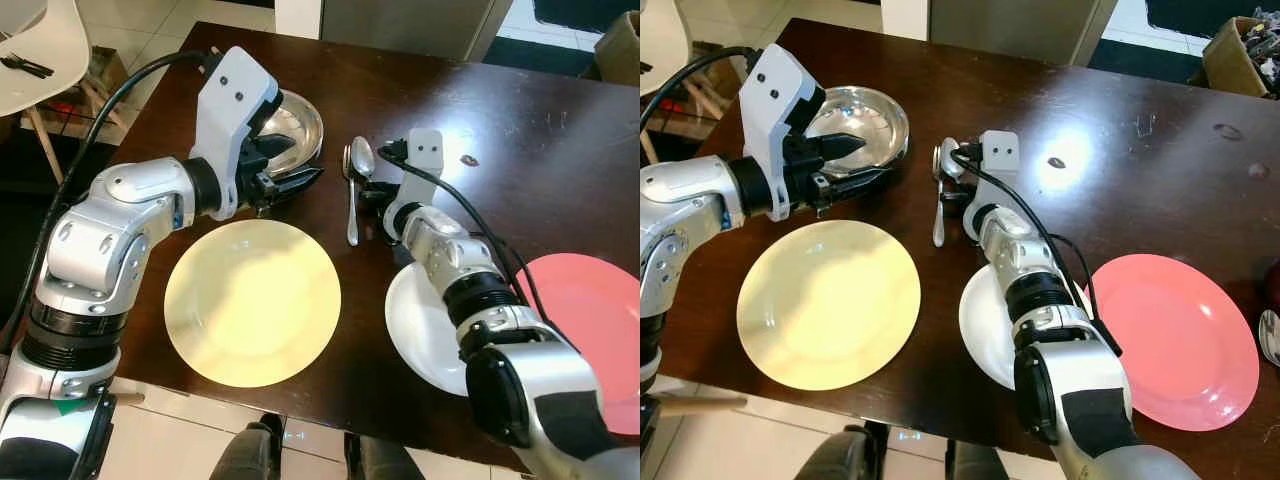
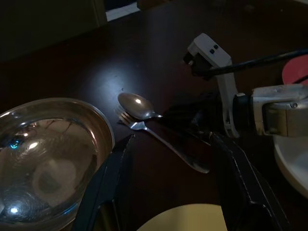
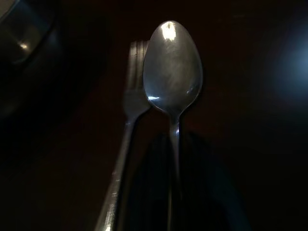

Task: Setting the table

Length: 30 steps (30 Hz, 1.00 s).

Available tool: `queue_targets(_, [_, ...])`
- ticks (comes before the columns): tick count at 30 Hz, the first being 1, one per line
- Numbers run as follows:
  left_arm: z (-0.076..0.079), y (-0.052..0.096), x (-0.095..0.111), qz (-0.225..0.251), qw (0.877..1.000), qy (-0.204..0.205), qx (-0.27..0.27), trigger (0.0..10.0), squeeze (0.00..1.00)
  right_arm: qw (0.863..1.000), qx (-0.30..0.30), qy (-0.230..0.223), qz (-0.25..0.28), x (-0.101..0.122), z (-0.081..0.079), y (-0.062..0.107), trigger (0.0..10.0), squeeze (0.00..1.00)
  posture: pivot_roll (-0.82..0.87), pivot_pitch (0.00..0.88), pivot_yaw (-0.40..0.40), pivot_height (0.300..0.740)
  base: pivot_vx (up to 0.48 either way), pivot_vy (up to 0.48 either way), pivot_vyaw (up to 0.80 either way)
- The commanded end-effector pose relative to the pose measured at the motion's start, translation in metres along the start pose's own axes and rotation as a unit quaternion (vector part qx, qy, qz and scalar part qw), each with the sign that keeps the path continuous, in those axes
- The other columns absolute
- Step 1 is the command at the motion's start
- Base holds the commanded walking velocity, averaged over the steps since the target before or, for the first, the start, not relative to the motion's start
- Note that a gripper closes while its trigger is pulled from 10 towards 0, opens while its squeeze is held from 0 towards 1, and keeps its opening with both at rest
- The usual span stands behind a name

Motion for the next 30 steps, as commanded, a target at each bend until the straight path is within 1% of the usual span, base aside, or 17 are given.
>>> queue_targets(1, [0.010,-0.002,0.004,0.009,1.000,0.003,-0.025,10.0,0.00,1.000,-0.019,0.008,0.012,0.004,0.008,0.001,10.0,1.00,0.05,0.200,0.042,0.740,0.000,0.000,0.00])
queue_targets(5, [0.014,0.001,0.008,0.019,0.999,-0.009,-0.047,10.0,0.00,0.999,-0.026,0.004,0.030,0.016,0.012,0.002,10.0,1.00,0.05,0.190,0.042,0.740,0.000,0.000,0.00])
queue_targets(6, [0.014,0.001,0.008,0.019,0.999,-0.009,-0.047,10.0,0.00,0.999,-0.026,0.004,0.030,0.016,0.012,0.002,10.0,1.00,0.05,0.190,0.042,0.740,0.000,0.000,0.00])
queue_targets(8, [0.012,0.002,0.007,0.019,0.999,-0.012,-0.045,10.0,0.00,0.999,-0.023,0.004,0.047,0.025,0.012,0.003,10.0,1.00,0.04,0.178,0.042,0.740,0.000,0.000,0.00])
queue_targets(9, [0.011,0.001,0.007,0.019,0.999,-0.013,-0.043,10.0,0.00,0.998,-0.019,0.004,0.055,0.029,0.010,0.003,10.0,0.36,0.04,0.176,0.041,0.740,0.000,0.000,0.00])
queue_targets(10, [0.011,0.001,0.007,0.019,0.999,-0.013,-0.042,10.0,0.00,0.998,-0.014,0.003,0.064,0.034,0.009,0.003,10.0,0.00,0.04,0.169,0.040,0.740,0.000,0.000,0.00])
queue_targets(11, [0.011,0.001,0.007,0.019,0.999,-0.013,-0.042,10.0,0.00,0.998,-0.014,0.003,0.064,0.034,0.009,0.003,10.0,0.00,0.04,0.169,0.040,0.740,0.000,0.000,0.00])
queue_targets(12, [0.011,0.000,0.007,0.022,0.999,-0.012,-0.039,10.0,0.00,0.997,-0.004,0.004,0.076,0.042,0.007,0.004,10.0,0.00,0.03,0.160,0.038,0.740,0.000,0.000,0.00])
queue_targets(14, [0.011,0.000,0.007,0.023,0.999,-0.012,-0.039,10.0,0.00,0.997,0.001,0.003,0.081,0.046,0.005,0.005,10.0,0.00,0.03,0.158,0.037,0.740,0.000,0.000,0.00])
queue_targets(16, [0.011,-0.002,0.006,0.027,0.999,-0.009,-0.030,10.0,0.00,0.994,0.024,0.011,0.110,0.063,-0.002,0.008,10.0,0.00,0.02,0.140,0.034,0.740,0.000,0.000,0.00])
queue_targets(17, [0.011,-0.002,0.006,0.027,0.999,-0.009,-0.030,10.0,0.00,0.994,0.024,0.011,0.110,0.063,-0.002,0.008,10.0,0.00,0.02,0.140,0.034,0.740,0.000,0.000,0.00])
queue_targets(18, [0.010,-0.003,0.006,0.029,0.999,-0.007,-0.025,10.0,0.00,0.992,0.035,0.012,0.122,0.069,-0.005,0.011,10.0,0.00,0.02,0.138,0.034,0.740,0.000,0.000,0.00])
queue_targets(20, [0.008,-0.004,0.005,0.032,0.999,0.000,-0.008,10.0,0.00,0.986,0.061,0.027,0.154,0.082,-0.013,0.018,10.0,0.00,0.01,0.125,0.033,0.740,0.000,0.000,0.00])
queue_targets(23, [0.002,-0.005,0.003,0.033,0.999,0.012,0.029,10.0,0.00,0.973,0.098,0.057,0.203,0.094,-0.024,0.037,10.0,0.00,0.00,0.108,0.033,0.740,0.000,0.000,0.00])
queue_targets(25, [-0.001,-0.006,0.000,0.034,0.998,0.024,0.053,10.0,0.00,0.964,0.116,0.078,0.224,0.092,-0.030,0.052,10.0,0.00,-0.02,0.094,0.036,0.740,0.000,0.000,0.00])
queue_targets(26, [-0.001,-0.006,0.000,0.034,0.998,0.024,0.053,10.0,0.00,0.964,0.116,0.078,0.224,0.092,-0.030,0.052,10.0,0.00,-0.02,0.094,0.036,0.740,0.000,0.000,0.00])
queue_targets(30, [-0.008,-0.002,-0.008,0.031,0.993,0.029,0.109,10.0,0.00,0.957,0.138,0.085,0.240,0.072,-0.036,0.084,10.0,0.00,-0.05,0.071,0.042,0.740,0.000,0.000,0.00])
Point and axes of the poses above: a point about 5 cm out from each wrist's last joint towards the gripper, its own y axis pointing back from the gripper into the wrist, its own x axis along the axis of the wrist's last joint, z = x × y, the point moved 4 cm from there along -y, pointing out of the wrist towards the gripper, and after that the axes turned 13 degrees about -y, right-handed, at the moved point
